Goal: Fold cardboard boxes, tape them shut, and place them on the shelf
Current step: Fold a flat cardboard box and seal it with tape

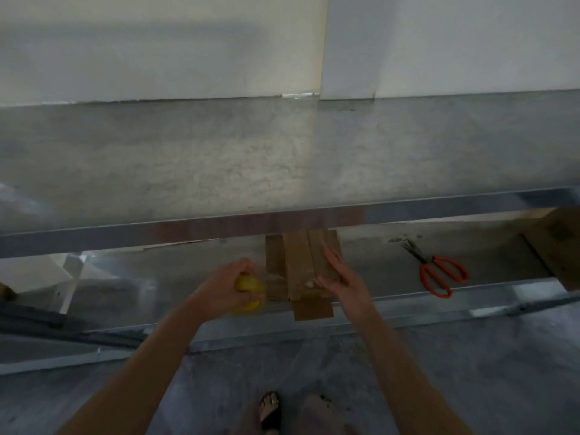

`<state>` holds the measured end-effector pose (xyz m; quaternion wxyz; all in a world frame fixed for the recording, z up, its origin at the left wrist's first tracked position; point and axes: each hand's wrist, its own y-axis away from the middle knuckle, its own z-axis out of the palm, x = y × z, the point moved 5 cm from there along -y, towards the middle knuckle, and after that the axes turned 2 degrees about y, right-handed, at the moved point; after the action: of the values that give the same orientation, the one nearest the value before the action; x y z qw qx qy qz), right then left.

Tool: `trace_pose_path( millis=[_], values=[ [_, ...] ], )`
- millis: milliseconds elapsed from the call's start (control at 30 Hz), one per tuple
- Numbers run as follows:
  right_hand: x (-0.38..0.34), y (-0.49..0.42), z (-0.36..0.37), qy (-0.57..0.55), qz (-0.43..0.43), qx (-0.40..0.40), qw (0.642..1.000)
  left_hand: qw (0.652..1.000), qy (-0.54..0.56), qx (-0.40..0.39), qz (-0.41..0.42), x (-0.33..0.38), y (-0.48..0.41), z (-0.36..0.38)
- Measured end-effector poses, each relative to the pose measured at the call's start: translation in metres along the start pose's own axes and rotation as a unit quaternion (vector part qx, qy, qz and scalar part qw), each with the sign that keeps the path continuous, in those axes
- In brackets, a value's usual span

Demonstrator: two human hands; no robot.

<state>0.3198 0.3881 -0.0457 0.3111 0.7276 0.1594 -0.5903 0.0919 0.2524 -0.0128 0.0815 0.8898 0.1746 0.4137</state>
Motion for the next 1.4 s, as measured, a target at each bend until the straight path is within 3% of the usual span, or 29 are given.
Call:
trace_pose_path(
  millis=[267,400,500,633,733,900,1000,1133,1233,1333,1400],
  values=[
    [0.004,0.010,0.013,-0.094,0.007,-0.020,0.995,0.999,-0.004,0.038,-0.002,0.009,0.008,-0.001],
    [0.002,0.019,-0.006,-0.037,0.010,-0.065,0.997,0.998,-0.008,0.058,-0.017,0.019,0.012,0.006],
    [0.010,0.025,-0.051,0.110,-0.012,-0.043,0.993,0.997,-0.004,0.076,-0.032,0.031,0.010,0.010],
    [0.046,0.014,-0.147,0.368,-0.001,0.052,0.929,0.993,-0.007,0.105,-0.056,0.038,0.008,0.016],
    [0.060,0.000,-0.215,0.484,0.016,0.120,0.867,0.991,-0.001,0.116,-0.073,0.041,0.007,0.023],
    [0.076,-0.017,-0.264,0.522,0.078,0.132,0.839,0.989,-0.006,0.121,-0.085,0.050,0.004,0.033],
    [0.074,-0.017,-0.263,0.596,0.106,0.141,0.783,0.986,-0.007,0.139,-0.092,0.051,0.005,0.032],
    [0.069,-0.023,-0.259,0.637,0.151,0.119,0.747,0.985,-0.013,0.144,-0.096,0.052,0.006,0.026],
    [0.059,-0.021,-0.257,0.632,0.161,0.121,0.748,0.986,-0.026,0.139,-0.092,0.051,0.007,0.024],
    [0.045,0.006,-0.248,0.566,0.149,0.144,0.798,0.988,-0.033,0.132,-0.075,0.052,0.011,0.021],
    [0.036,0.031,-0.230,0.556,0.131,0.130,0.811,0.988,-0.024,0.131,-0.073,0.050,0.014,0.018]
  ],
)
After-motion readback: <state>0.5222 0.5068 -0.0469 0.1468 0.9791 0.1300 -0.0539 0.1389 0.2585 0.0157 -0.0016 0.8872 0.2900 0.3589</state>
